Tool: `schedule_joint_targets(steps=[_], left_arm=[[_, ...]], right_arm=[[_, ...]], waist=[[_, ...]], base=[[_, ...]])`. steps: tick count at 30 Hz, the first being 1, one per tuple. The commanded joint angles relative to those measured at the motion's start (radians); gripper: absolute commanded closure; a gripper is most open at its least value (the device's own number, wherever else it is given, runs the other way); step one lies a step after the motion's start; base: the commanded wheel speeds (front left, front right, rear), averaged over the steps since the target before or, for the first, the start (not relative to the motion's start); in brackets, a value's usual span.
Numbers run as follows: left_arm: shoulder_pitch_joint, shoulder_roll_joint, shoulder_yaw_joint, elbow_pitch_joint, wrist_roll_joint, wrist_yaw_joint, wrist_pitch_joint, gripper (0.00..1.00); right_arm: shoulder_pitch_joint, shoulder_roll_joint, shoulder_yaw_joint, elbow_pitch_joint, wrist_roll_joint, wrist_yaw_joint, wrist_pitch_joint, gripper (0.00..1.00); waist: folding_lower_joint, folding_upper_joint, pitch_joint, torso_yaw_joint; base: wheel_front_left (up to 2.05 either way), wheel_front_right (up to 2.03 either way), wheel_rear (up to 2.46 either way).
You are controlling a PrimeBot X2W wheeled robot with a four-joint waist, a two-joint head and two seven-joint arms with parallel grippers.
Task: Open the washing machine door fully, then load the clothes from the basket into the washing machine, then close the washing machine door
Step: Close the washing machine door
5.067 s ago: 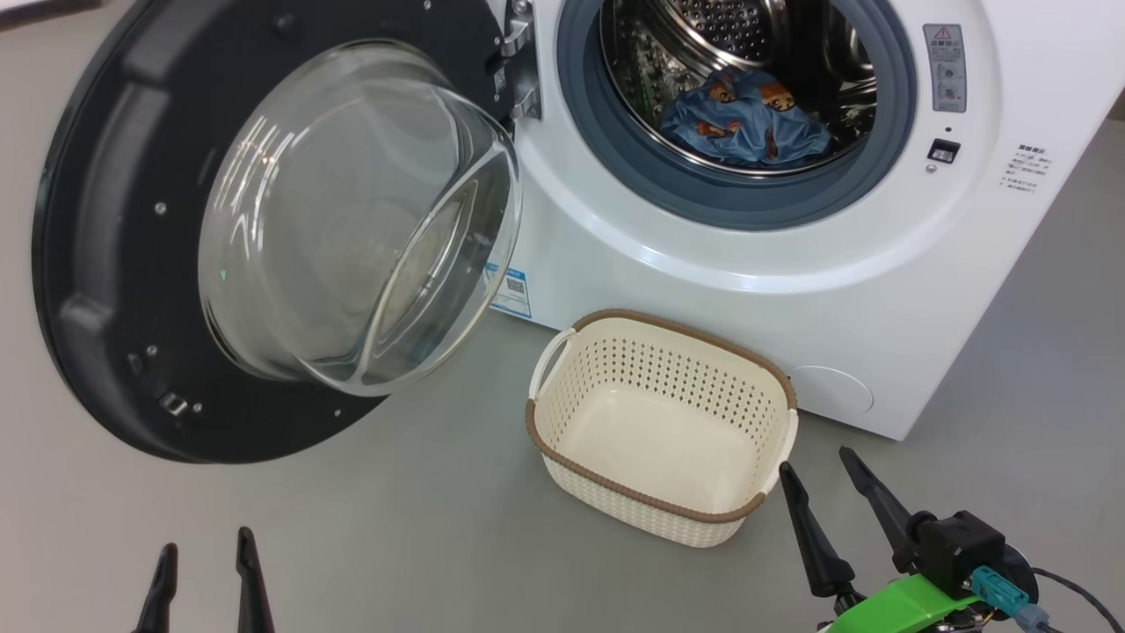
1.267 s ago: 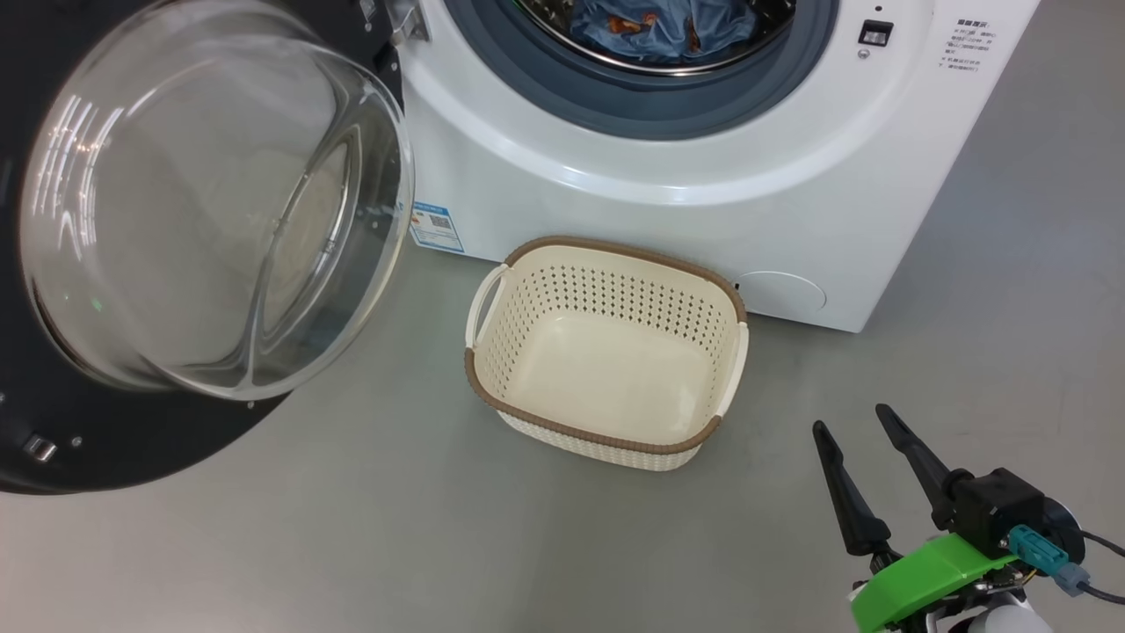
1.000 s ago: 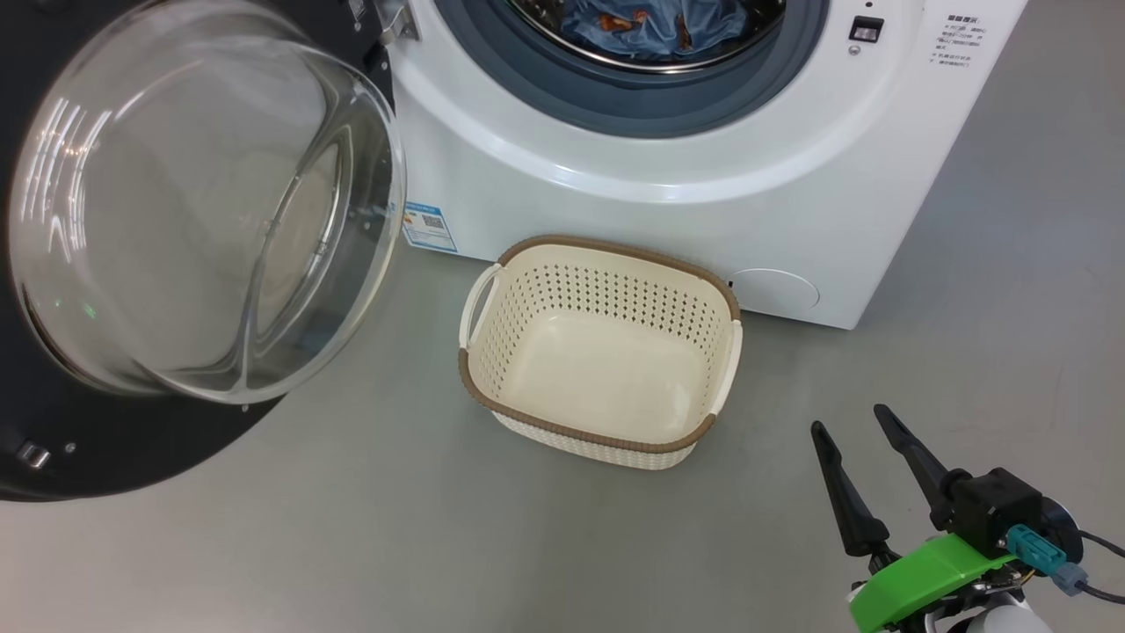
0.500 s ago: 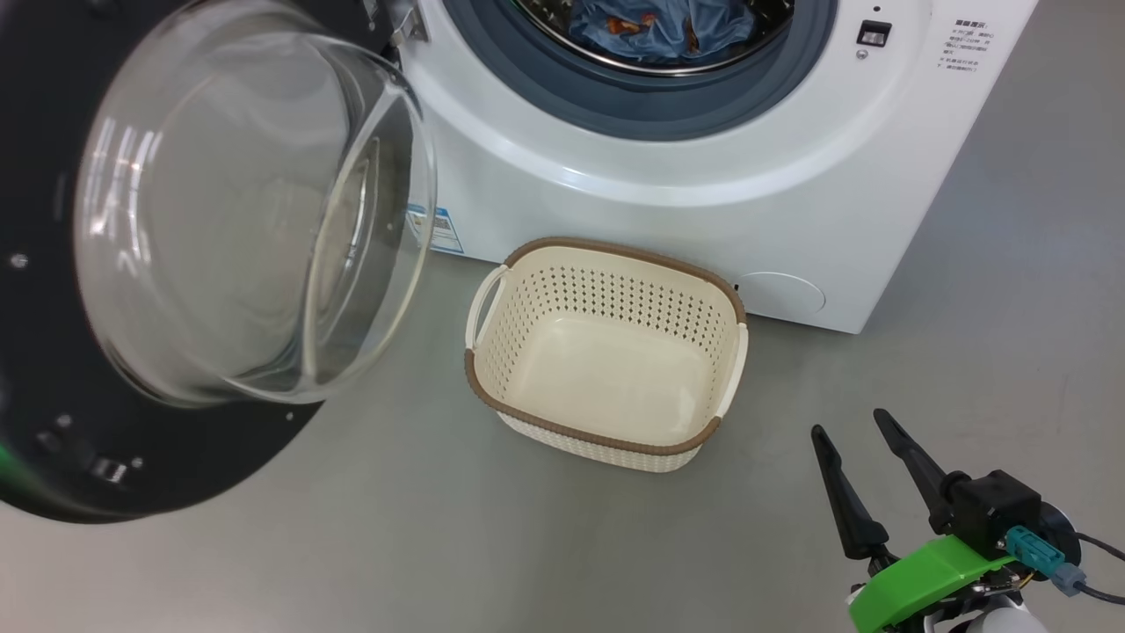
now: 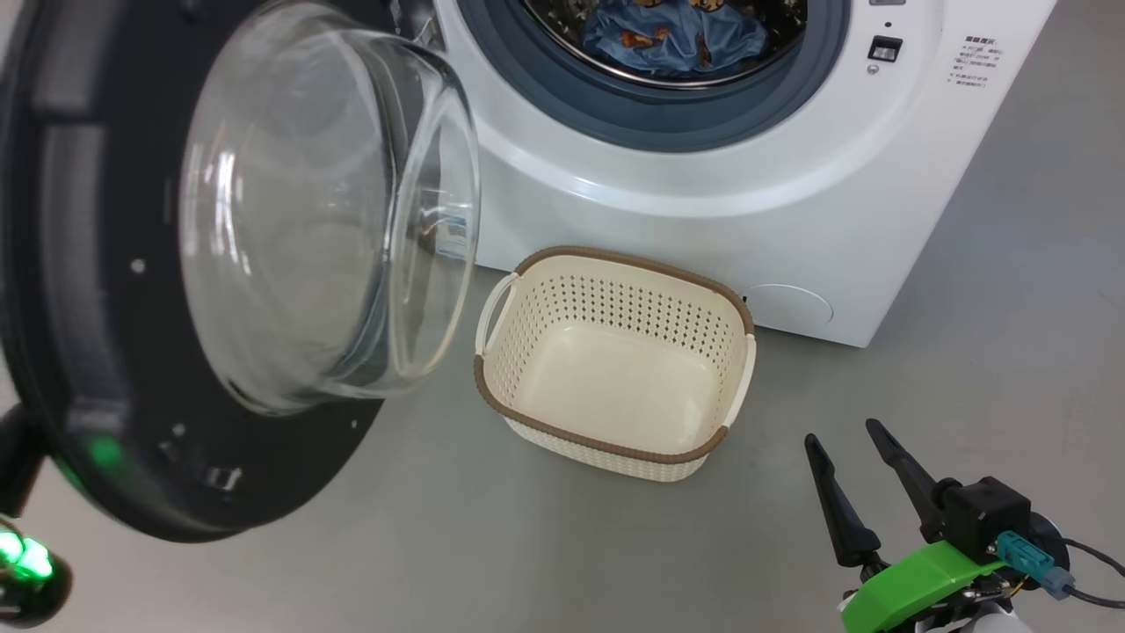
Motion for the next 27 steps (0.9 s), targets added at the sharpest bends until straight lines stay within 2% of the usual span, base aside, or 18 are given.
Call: schedule_joint_targets(steps=[1,7,15,23,27], left_arm=[[0.007,0.022,0.004,-0.053,-0.016,0.008,0.030,1.00],[0.038,-0.033,-0.037,-0.159,-0.042,0.040,0.084,1.00],[0.096,-0.093,-0.109,-0.281,-0.065,0.058,0.128,1.00],[0.131,-0.119,-0.219,-0.336,-0.088,0.035,0.098,1.00],[0.137,-0.122,-0.290,-0.335,-0.110,0.010,0.045,1.00]], right_arm=[[-0.023,0.004,0.027,-0.018,0.011,0.002,-0.012,0.00],[-0.030,0.016,0.044,0.000,0.018,0.002,-0.021,0.00],[-0.027,0.025,0.047,0.022,0.026,0.002,-0.034,0.00],[-0.025,0.030,0.046,0.037,0.029,0.002,-0.042,0.00],[-0.032,0.033,0.050,0.043,0.030,0.002,-0.045,0.00]], waist=[[0.0000,-0.0001,-0.003,0.002],[0.0000,-0.0001,-0.018,-0.010],[0.0000,-0.0001,-0.025,-0.061],[0.0000,-0.0001,-0.018,-0.113],[0.0000,-0.0001,-0.013,-0.150]], base=[[0.00,0.00,0.00],[0.00,0.00,0.00],[0.00,0.00,0.00],[0.00,0.00,0.00],[0.00,0.00,0.00]])
